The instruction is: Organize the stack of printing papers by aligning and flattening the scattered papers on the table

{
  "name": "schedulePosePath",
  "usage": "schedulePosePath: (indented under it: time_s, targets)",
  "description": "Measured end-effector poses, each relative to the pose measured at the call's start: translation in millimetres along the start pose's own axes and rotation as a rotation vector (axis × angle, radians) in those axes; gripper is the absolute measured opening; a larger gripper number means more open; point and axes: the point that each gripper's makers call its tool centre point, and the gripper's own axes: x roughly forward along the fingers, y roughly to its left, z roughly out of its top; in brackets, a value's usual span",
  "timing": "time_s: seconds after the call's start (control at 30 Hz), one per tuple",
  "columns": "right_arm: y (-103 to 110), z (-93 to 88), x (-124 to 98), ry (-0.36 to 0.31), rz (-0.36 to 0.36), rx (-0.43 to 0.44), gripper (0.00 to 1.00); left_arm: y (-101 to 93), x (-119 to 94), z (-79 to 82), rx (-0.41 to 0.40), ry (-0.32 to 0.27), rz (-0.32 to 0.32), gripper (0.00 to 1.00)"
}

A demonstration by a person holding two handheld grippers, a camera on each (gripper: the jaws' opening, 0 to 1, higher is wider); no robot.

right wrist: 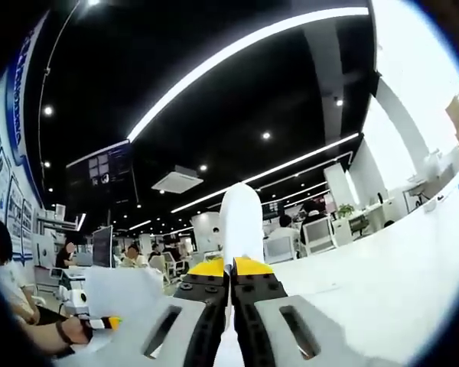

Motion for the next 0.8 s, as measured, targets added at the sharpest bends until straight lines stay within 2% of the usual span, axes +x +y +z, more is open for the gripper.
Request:
schedulePosePath:
  time_s: [0.8]
  targets:
    - [12, 5.5, 1, -0.008, 0.025, -0.006, 0.0, 1.6, 0, -0.7, 0.002, 0.003, 0.0, 0.07]
